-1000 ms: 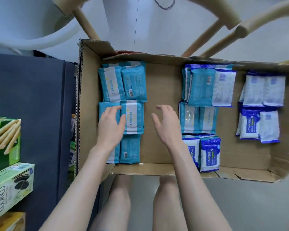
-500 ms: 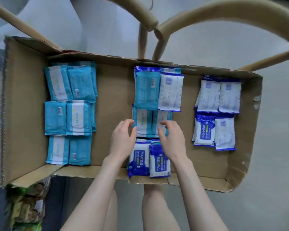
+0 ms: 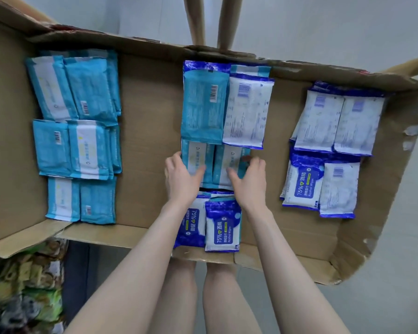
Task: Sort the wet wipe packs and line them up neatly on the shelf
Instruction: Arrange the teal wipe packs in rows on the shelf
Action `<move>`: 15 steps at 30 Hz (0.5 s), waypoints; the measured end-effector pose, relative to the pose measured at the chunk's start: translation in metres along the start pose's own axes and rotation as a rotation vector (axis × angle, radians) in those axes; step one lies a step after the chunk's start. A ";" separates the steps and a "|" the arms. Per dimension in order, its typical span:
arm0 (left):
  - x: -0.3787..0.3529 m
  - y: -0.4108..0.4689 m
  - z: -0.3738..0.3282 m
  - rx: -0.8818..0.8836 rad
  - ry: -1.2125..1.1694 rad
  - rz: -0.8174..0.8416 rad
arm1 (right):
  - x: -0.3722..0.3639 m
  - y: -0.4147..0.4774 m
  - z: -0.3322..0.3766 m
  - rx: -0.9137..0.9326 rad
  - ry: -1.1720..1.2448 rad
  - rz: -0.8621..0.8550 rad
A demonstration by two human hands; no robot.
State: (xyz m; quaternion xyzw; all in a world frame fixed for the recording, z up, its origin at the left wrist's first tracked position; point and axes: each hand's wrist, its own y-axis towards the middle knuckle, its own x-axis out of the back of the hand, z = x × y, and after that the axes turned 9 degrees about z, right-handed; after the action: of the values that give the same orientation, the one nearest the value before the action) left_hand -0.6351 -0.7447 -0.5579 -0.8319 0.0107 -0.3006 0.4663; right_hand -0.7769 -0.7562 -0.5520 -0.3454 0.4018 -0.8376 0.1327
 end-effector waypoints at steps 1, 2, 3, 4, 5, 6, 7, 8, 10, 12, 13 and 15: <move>-0.002 0.004 0.000 0.012 0.005 -0.010 | -0.002 0.003 0.001 -0.025 0.041 -0.013; -0.003 0.007 0.000 0.020 0.003 -0.021 | -0.005 0.006 0.000 -0.043 0.077 -0.028; -0.002 0.010 -0.001 0.031 -0.007 -0.026 | -0.005 0.008 0.002 -0.058 0.105 -0.039; 0.000 0.014 0.000 0.046 -0.027 -0.019 | -0.006 0.012 0.002 -0.070 0.135 -0.046; 0.002 0.019 0.002 0.068 -0.053 0.007 | -0.005 0.015 0.002 -0.089 0.164 -0.036; 0.005 0.022 0.004 0.086 -0.078 0.052 | -0.005 0.019 0.002 -0.102 0.191 -0.021; 0.008 0.025 0.007 0.095 -0.107 0.106 | -0.004 0.021 0.002 -0.118 0.207 0.003; 0.012 0.026 0.009 0.094 -0.136 0.155 | -0.003 0.024 0.000 -0.124 0.216 0.025; 0.018 0.026 0.013 0.086 -0.185 0.199 | -0.001 0.023 0.000 -0.123 0.256 0.062; 0.020 0.022 0.014 0.077 -0.271 0.194 | 0.002 0.018 0.000 -0.111 0.335 0.080; 0.021 0.019 0.015 0.078 -0.339 0.187 | 0.004 0.014 0.000 -0.112 0.380 0.089; 0.024 0.013 0.017 0.073 -0.467 0.194 | 0.006 0.010 -0.003 -0.106 0.457 0.094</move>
State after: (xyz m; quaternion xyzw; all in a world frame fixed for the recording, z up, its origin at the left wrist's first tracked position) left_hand -0.6029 -0.7460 -0.5629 -0.8564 -0.0283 -0.0544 0.5126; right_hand -0.7839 -0.7637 -0.5579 -0.1343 0.4803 -0.8648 0.0588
